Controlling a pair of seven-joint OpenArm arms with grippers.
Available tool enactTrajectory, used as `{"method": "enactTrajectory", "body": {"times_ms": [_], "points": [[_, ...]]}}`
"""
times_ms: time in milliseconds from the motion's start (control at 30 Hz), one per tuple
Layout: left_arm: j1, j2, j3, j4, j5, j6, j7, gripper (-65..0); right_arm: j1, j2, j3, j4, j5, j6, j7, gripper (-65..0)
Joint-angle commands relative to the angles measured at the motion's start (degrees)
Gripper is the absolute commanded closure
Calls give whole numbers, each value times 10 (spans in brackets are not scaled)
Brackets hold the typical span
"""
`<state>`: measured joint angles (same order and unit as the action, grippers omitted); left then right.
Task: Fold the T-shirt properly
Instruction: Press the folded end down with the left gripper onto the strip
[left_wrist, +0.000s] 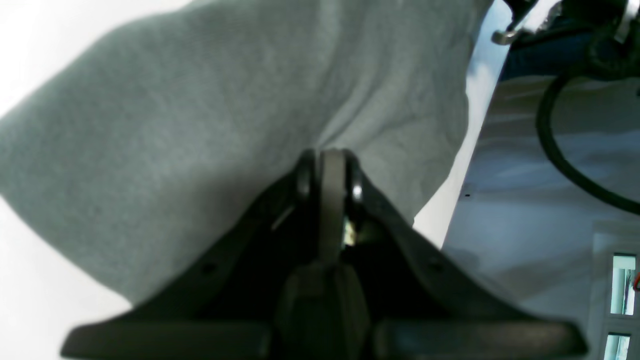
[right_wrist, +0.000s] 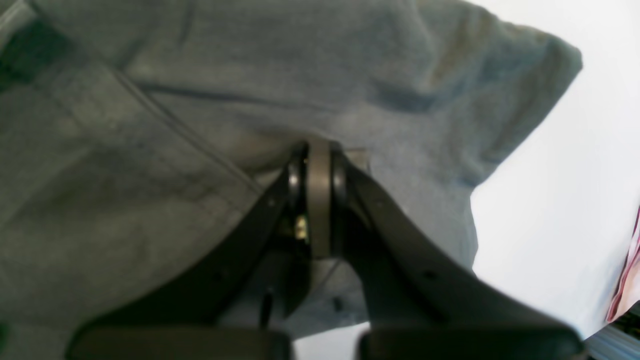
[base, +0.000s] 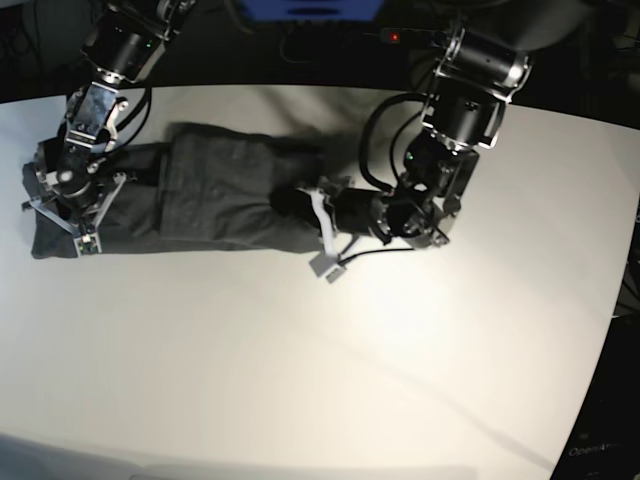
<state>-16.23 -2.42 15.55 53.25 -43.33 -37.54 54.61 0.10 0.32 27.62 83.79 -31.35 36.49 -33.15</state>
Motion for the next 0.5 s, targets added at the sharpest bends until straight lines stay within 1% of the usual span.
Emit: {"method": "enactTrajectory", "body": {"times_ms": [0, 233, 400, 467], "points": [[-9, -9, -1, 1, 19, 14, 2, -25, -10, -4, -1, 7, 3, 35, -41, -3], [-7, -10, -1, 1, 19, 14, 2, -25, -12, 0, -1, 102, 3, 35, -44, -4], [-5, -10, -1, 1, 19, 14, 1, -25, -19, 11, -2, 180, 3, 35, -42, -7], [0, -20, -1, 1, 19, 14, 1, -25, -15, 13, -2, 196, 3, 35, -41, -7]]}}
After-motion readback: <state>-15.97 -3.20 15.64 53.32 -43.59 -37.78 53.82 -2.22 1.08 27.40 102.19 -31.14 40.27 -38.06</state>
